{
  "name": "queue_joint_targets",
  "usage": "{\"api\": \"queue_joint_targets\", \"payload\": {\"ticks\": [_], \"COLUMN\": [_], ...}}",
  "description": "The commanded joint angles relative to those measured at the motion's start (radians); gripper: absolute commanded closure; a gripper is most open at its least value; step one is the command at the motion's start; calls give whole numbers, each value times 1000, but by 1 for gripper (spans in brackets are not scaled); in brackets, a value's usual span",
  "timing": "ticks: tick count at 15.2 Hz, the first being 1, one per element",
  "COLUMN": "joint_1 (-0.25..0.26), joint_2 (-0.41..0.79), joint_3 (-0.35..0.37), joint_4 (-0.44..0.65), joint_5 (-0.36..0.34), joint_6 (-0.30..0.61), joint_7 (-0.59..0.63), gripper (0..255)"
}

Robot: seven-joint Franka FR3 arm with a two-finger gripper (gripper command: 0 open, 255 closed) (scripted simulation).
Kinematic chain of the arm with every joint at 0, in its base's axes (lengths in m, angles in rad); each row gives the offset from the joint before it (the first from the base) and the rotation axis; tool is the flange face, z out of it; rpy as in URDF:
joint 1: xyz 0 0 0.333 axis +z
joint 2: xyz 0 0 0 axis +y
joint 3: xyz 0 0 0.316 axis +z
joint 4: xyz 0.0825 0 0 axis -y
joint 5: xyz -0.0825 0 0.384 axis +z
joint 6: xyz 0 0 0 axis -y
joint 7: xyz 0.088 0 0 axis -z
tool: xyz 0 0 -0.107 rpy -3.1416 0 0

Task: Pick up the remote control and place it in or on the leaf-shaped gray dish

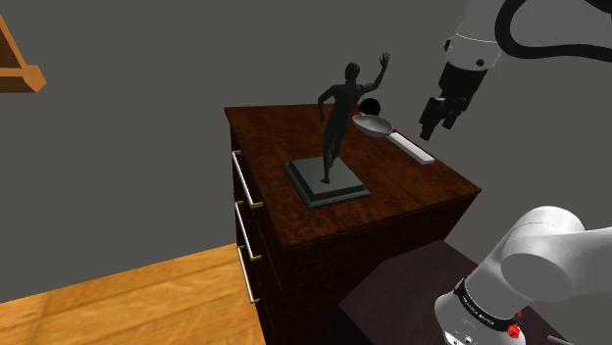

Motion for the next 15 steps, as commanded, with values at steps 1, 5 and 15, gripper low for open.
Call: {"api": "queue_joint_targets", "payload": {"ticks": [1, 5, 15], "joint_1": [0, -25, -67], "joint_2": [0, 59, 299], "joint_3": [0, -91, -311], "joint_4": [0, -20, 21], "joint_5": [0, -38, -78], "joint_6": [0, 86, 295], "joint_7": [0, -77, -273], "gripper": [0, 0, 0]}}
